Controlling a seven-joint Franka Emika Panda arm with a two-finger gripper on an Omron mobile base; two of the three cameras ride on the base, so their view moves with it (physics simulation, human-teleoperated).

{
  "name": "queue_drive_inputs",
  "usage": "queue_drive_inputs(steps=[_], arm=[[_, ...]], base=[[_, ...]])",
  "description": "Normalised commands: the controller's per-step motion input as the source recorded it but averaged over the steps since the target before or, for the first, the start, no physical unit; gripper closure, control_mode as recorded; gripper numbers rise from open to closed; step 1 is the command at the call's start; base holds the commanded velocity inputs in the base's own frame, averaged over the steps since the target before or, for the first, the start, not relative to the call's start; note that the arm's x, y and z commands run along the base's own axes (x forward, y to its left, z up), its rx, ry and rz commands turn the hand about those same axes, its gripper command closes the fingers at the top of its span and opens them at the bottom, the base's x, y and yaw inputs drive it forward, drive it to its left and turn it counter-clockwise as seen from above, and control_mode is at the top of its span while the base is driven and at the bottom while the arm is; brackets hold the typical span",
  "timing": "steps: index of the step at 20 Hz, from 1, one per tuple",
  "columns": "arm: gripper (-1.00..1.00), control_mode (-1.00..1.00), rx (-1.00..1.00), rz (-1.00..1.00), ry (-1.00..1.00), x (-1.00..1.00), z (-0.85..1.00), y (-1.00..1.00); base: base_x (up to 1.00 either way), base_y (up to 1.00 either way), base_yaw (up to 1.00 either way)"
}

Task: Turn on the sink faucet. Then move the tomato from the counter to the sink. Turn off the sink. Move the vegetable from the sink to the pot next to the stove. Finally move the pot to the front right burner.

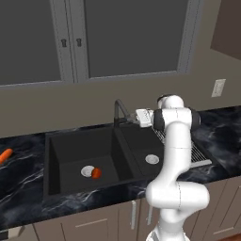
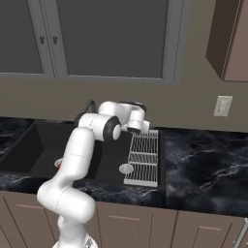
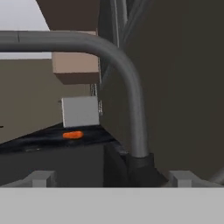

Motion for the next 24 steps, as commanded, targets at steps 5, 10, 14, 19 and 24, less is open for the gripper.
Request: queue_drive_inputs(steps=[5,10,14,19,24], arm=[[-1.00,-1.00,0.00,-0.06,-0.20,-0.80,0.00,0.00],[-1.00,-1.00,0.00,-0.07,-0.24,-0.99,0.05,0.00],[-1.00,-1.00,0.00,-0.03,-0.23,-1.00,0.14,0.13],[-1.00,-1.00,-0.04,0.00,-0.22,-0.95,0.26,0.47],[-1.00,-1.00,-0.09,0.00,-0.22,-0.83,0.33,0.52]], base=[[0.00,0.00,0.00],[0.00,0.00,0.00],[0.00,0.00,0.00],[0.00,0.00,0.00],[0.00,0.00,0.00]])
